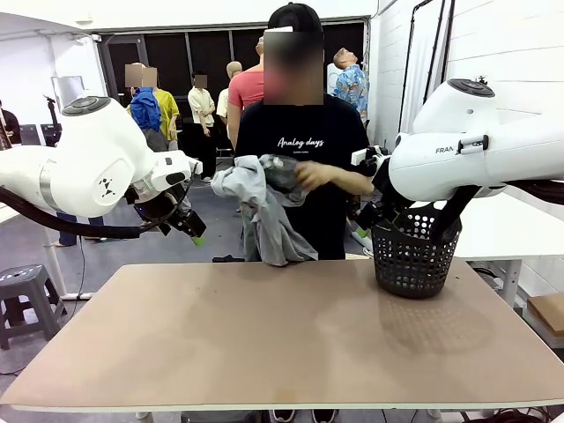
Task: Fold the training pants.
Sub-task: Grab both ends of the Training pants handed by a person.
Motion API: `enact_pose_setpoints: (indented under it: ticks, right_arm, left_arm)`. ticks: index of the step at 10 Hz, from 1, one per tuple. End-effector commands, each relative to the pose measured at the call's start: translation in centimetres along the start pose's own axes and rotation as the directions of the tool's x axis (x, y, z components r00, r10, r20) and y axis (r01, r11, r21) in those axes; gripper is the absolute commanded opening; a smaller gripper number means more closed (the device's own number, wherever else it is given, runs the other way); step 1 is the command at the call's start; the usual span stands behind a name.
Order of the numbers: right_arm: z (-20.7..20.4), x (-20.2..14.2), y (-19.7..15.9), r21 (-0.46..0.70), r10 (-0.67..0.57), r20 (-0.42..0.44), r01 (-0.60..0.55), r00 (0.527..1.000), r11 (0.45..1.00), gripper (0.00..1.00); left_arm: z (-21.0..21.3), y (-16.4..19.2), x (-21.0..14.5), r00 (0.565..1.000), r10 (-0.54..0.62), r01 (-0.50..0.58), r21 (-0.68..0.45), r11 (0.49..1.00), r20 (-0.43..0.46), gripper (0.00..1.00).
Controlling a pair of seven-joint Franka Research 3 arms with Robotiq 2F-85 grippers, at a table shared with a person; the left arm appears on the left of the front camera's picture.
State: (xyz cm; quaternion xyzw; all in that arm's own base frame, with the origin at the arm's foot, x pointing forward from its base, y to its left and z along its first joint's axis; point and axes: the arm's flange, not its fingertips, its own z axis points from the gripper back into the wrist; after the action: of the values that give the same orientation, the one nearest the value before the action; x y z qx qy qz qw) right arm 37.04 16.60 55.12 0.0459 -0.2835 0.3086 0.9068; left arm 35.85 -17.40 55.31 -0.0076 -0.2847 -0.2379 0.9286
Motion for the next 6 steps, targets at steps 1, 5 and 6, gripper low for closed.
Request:
enact_pose_setpoints:
  ticks: [1,5,6]
  right_arm:
    - [-0.08,-0.11,-0.08,-0.001,-0.002,-0.001,0.002,1.000,1.000,1.00]
    - [-0.08,-0.11,-0.08,-0.001,-0.002,-0.001,0.002,1.000,1.000,1.00]
    - [-0.08,-0.11,-0.08,-0.001,-0.002,-0.001,0.002,1.000,1.000,1.00]
  left_arm:
    - [-0.02,0.08,0.04,1.000,-0.009,0.009,-0.005,1.000,0.003,1.00]
    - [-0.02,0.08,0.04,1.000,-0.009,0.009,-0.005,1.000,0.003,1.00]
    - [-0.02,0.08,0.04,1.000,-0.009,0.009,-0.005,1.000,0.003,1.00]
